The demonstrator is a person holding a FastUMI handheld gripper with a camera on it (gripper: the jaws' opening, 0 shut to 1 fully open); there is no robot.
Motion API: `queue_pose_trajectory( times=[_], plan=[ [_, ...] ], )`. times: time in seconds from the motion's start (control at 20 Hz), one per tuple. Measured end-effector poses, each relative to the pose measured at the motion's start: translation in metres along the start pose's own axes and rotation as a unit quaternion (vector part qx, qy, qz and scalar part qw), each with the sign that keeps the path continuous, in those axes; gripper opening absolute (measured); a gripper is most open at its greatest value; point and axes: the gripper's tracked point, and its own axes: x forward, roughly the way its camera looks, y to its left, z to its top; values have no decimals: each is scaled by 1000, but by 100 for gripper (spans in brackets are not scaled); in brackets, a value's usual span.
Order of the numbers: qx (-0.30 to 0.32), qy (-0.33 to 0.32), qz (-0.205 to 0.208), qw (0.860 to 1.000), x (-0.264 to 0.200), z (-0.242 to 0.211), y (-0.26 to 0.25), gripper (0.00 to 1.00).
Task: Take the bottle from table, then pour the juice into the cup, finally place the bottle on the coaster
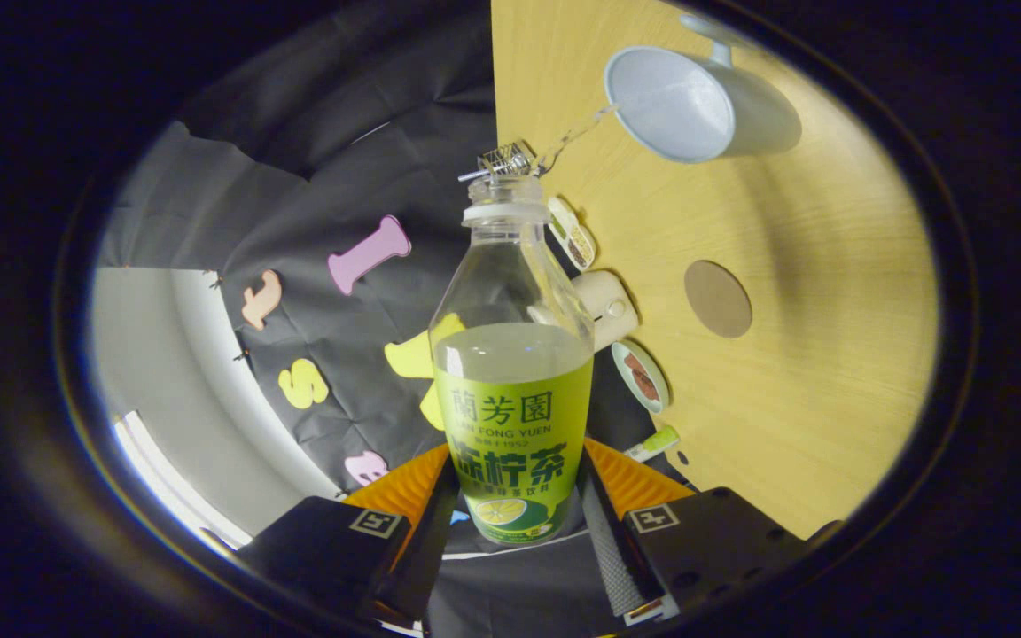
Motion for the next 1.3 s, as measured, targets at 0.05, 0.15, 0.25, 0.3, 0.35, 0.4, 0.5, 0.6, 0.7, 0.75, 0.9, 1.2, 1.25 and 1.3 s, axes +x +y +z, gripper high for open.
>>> queue_pose_trajectory(
  times=[0.05, 0.15, 0.25, 0.3, 0.35, 0.4, 0.5, 0.6, 0.7, 0.75, 0.9, 1.2, 1.25, 1.3],
  plan=[
    [2, 1, 3, 1000, 0, -2, 2, 77],
    [5, 3, 6, 1000, -3, -4, 4, 77],
    [9, 5, 9, 1000, 1, -6, 6, 78],
    [11, 6, 10, 1000, 0, -7, 7, 77],
    [14, 7, 11, 1000, 0, -7, 8, 77],
    [17, 8, 13, 1000, 0, -8, 8, 77],
    [22, 7, 17, 1000, -1, -10, 10, 77],
    [27, 8, 21, 999, -1, -11, 14, 77],
    [34, 9, 36, 999, -1, -12, 21, 77],
    [42, 9, 46, 998, -1, -12, 27, 77],
    [39, 9, 47, 998, -1, -15, 27, 77],
    [46, 12, 42, 998, 2, -21, 27, 77],
    [49, 11, 41, 998, 2, -20, 27, 77],
    [50, 11, 40, 998, 3, -21, 27, 77]
  ],
)
